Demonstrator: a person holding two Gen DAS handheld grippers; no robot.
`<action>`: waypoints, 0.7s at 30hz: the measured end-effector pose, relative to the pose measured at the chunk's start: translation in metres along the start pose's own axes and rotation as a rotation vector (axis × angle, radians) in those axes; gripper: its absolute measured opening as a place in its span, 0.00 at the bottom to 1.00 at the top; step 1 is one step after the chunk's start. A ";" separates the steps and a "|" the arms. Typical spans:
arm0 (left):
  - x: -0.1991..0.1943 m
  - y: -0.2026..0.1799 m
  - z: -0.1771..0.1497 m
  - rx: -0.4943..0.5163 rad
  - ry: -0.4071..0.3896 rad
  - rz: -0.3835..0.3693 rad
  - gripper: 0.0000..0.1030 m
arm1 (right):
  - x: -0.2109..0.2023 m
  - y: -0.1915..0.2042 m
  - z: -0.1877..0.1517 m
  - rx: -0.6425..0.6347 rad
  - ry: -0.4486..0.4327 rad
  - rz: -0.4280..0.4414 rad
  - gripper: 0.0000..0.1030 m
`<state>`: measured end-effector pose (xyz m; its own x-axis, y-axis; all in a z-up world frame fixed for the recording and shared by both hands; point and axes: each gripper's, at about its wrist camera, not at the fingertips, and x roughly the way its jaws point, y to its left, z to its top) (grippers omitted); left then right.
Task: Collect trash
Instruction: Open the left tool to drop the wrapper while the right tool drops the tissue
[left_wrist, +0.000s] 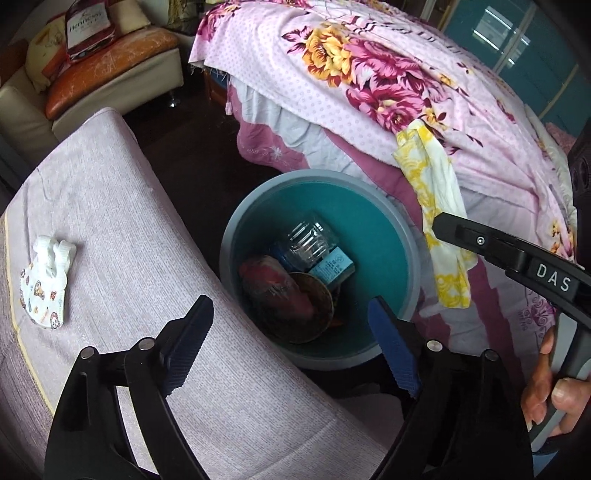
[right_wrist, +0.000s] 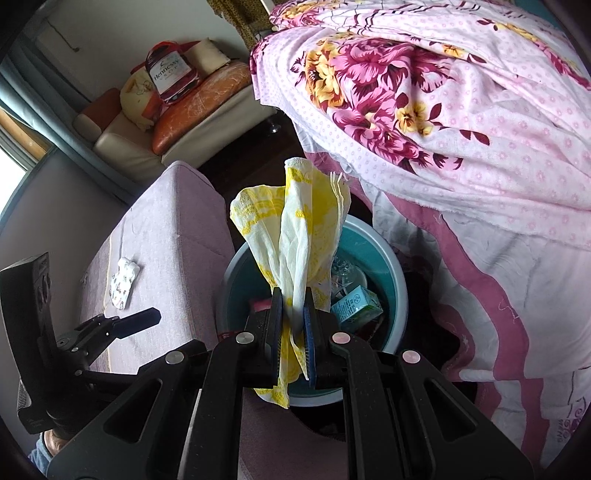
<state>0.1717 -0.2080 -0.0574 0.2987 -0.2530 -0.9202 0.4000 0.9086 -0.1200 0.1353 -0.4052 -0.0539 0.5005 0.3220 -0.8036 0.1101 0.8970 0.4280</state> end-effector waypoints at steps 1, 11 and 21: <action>0.000 0.000 -0.001 -0.001 0.000 -0.001 0.86 | 0.001 0.001 0.000 -0.002 0.004 0.000 0.10; -0.008 0.021 -0.019 -0.059 -0.015 -0.004 0.89 | 0.010 0.020 -0.002 -0.029 0.033 -0.014 0.12; -0.016 0.047 -0.035 -0.131 -0.029 -0.028 0.91 | 0.021 0.051 -0.009 -0.087 0.050 -0.067 0.61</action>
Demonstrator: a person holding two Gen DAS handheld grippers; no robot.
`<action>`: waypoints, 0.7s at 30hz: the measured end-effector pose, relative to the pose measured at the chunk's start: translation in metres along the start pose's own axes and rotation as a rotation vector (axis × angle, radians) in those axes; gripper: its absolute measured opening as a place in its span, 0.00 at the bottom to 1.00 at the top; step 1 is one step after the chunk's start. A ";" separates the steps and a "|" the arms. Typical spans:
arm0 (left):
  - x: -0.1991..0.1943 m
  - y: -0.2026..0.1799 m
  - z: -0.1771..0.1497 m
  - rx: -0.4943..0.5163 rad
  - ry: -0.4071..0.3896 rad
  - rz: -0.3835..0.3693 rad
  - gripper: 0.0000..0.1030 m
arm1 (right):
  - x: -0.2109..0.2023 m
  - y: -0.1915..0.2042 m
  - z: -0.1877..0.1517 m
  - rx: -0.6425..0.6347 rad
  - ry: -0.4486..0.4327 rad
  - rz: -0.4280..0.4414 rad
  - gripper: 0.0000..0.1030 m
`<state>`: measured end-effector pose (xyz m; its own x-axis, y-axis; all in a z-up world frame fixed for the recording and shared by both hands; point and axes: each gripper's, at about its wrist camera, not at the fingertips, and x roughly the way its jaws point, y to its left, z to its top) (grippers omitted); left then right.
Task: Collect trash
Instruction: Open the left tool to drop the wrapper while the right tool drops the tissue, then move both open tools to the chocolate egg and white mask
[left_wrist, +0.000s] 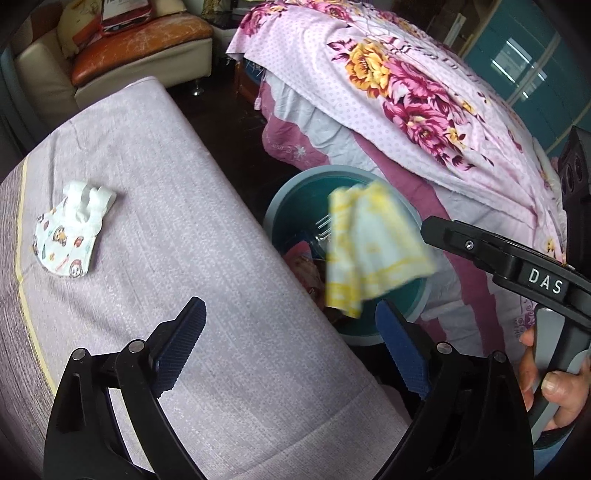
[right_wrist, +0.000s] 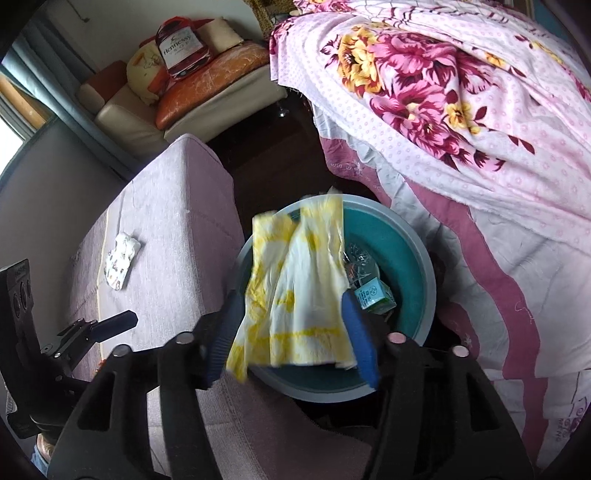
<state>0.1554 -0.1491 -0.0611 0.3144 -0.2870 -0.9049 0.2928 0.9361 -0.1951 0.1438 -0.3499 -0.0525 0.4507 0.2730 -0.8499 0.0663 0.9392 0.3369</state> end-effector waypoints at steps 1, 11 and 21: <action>-0.001 0.003 -0.002 -0.007 0.000 -0.004 0.91 | 0.000 0.002 0.000 -0.001 0.000 -0.005 0.67; -0.012 0.028 -0.020 -0.060 -0.007 -0.021 0.91 | -0.002 0.022 -0.007 -0.014 0.031 -0.068 0.75; -0.034 0.058 -0.047 -0.121 -0.033 -0.015 0.91 | -0.007 0.047 -0.020 -0.041 0.057 -0.071 0.80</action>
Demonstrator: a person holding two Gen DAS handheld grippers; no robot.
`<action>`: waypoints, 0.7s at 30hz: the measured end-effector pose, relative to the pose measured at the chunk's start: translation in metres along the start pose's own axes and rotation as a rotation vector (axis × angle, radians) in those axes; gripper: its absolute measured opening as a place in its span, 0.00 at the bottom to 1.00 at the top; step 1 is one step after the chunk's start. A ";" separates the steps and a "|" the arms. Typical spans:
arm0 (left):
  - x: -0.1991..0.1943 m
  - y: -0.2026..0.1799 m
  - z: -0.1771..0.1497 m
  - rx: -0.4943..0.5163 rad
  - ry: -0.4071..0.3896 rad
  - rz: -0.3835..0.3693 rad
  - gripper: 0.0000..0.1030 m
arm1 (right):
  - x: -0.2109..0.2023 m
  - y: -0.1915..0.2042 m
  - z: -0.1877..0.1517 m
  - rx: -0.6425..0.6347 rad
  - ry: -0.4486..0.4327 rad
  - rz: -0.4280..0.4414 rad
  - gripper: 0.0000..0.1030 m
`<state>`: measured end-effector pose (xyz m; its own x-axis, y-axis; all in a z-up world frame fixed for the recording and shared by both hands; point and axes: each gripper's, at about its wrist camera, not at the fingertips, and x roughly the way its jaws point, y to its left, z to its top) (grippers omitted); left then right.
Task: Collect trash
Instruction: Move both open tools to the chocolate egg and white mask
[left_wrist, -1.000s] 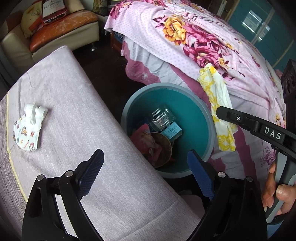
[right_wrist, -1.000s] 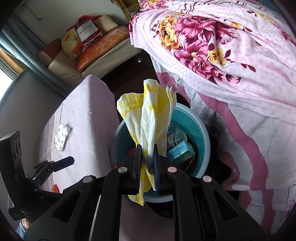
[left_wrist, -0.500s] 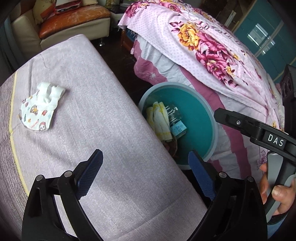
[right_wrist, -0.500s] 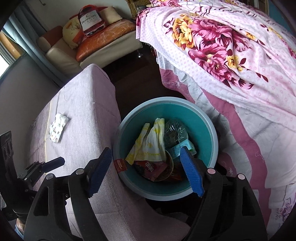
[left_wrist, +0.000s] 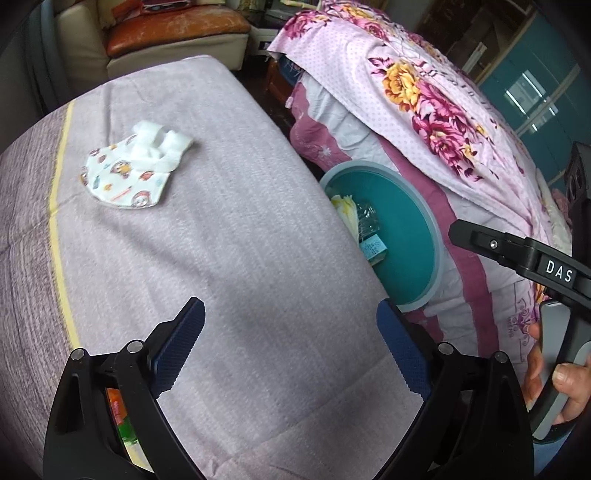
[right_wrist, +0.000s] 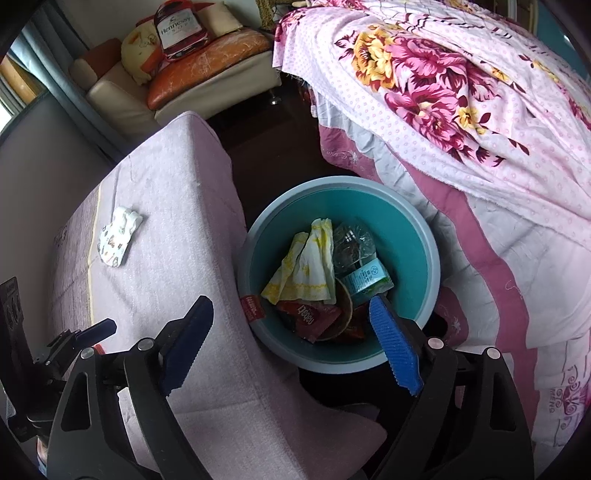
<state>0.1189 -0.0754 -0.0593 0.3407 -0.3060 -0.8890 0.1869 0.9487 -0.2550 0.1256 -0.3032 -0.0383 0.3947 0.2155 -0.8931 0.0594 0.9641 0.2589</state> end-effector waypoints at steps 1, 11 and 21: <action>-0.004 0.004 -0.002 -0.005 -0.006 0.003 0.92 | -0.001 0.002 -0.001 -0.004 0.004 0.003 0.80; -0.034 0.045 -0.034 -0.061 -0.045 0.056 0.93 | -0.005 0.061 -0.024 -0.202 -0.011 0.023 0.80; -0.047 0.101 -0.071 -0.188 -0.045 0.101 0.93 | 0.007 0.113 -0.040 -0.316 0.029 0.010 0.80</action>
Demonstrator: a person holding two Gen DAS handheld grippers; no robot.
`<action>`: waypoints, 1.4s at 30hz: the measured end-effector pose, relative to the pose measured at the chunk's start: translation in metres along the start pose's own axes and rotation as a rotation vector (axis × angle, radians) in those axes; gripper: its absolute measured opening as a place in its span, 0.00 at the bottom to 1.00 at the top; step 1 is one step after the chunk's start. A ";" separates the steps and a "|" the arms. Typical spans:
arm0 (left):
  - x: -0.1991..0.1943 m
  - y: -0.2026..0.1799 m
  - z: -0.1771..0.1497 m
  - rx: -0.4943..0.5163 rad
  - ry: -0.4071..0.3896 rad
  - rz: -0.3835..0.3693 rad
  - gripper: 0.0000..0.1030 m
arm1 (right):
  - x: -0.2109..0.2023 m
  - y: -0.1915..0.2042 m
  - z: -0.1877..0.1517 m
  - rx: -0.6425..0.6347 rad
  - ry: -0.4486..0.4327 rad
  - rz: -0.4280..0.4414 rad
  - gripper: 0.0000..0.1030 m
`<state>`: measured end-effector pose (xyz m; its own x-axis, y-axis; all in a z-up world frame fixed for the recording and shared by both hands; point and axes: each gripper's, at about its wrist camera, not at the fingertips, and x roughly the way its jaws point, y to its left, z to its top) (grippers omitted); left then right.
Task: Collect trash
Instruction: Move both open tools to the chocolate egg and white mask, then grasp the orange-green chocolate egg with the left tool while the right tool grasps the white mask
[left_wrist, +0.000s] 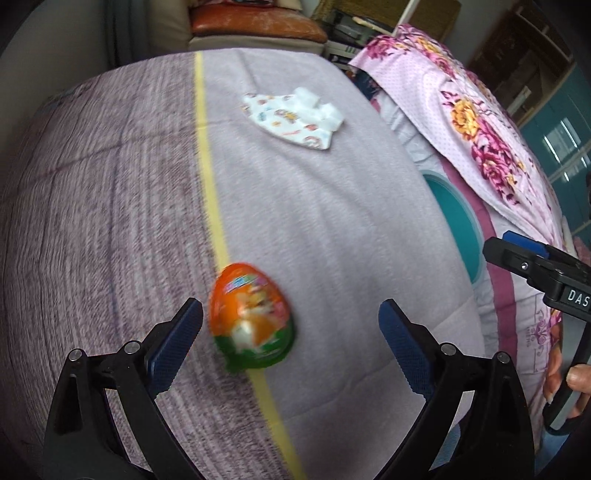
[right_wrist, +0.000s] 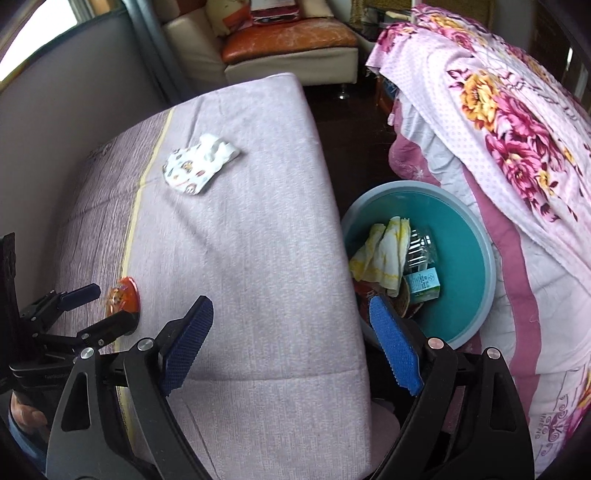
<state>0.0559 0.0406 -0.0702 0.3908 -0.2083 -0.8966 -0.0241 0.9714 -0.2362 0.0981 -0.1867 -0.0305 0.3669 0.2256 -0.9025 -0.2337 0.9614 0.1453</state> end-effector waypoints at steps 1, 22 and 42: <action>0.000 0.005 -0.002 -0.009 -0.002 0.005 0.93 | 0.001 0.002 -0.001 -0.005 0.001 -0.001 0.80; 0.010 0.020 -0.018 0.040 -0.026 0.100 0.65 | 0.020 0.026 0.004 -0.035 0.046 0.033 0.80; -0.011 0.097 0.061 -0.119 -0.145 0.013 0.49 | 0.086 0.072 0.094 -0.202 0.077 0.095 0.71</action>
<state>0.1051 0.1437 -0.0603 0.5179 -0.1690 -0.8386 -0.1351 0.9519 -0.2752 0.1975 -0.0828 -0.0597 0.2664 0.2936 -0.9181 -0.4423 0.8835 0.1542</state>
